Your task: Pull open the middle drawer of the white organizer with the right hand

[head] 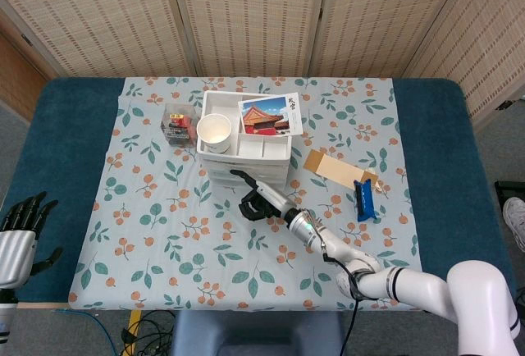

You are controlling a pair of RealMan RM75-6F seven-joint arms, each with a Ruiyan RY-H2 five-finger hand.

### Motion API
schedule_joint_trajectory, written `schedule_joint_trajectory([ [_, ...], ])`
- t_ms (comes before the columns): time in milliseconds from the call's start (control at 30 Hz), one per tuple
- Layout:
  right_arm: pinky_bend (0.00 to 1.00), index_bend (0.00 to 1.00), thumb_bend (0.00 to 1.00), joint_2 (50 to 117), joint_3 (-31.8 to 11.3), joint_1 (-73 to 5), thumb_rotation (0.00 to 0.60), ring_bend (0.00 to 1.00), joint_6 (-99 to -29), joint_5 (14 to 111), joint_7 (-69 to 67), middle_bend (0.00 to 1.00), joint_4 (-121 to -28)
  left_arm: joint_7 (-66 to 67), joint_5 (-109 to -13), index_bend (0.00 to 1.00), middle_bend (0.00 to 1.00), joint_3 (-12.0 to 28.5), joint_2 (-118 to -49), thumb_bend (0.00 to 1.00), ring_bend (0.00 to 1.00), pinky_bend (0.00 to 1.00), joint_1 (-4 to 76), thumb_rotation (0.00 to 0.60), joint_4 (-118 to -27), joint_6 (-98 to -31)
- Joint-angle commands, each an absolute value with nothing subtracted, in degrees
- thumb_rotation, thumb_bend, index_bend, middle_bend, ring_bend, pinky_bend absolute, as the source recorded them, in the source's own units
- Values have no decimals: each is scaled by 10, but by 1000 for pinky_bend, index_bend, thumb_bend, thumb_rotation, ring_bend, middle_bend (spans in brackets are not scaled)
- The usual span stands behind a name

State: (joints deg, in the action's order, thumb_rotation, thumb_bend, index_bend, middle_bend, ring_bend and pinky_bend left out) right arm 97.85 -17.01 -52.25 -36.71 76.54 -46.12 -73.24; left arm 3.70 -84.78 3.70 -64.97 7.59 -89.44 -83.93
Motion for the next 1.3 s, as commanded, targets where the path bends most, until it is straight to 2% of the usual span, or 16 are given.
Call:
schedule_joint_trajectory([
  [33,1000,0,571,973,-164,-518,600,972,-374,772,-464,810,-742,38,-848,133,62,37,-650,220,59,94,76,600,-895,-839],
  [667,1000,0,572,893,-100,-469,600,972,-431,834,-468,805,-857,46,-848,133,62,34,-651,219,59,94,76,600,-901,-838],
  [800,1000,0,571,853,-93,-458,600,972,-462,846,-393,803,-901,46,-850,133,62,34,-650,220,59,93,76,600,-902,-839],
  [1000,1000,0,571,814,-108,-442,600,972,-494,796,-249,802,-960,45,-851,133,62,34,-652,220,59,94,78,600,-901,-838],
  [1300,1000,0,571,802,-125,-440,600,972,-504,703,-125,802,-976,44,-851,133,62,33,-656,219,59,94,81,600,-899,-832],
])
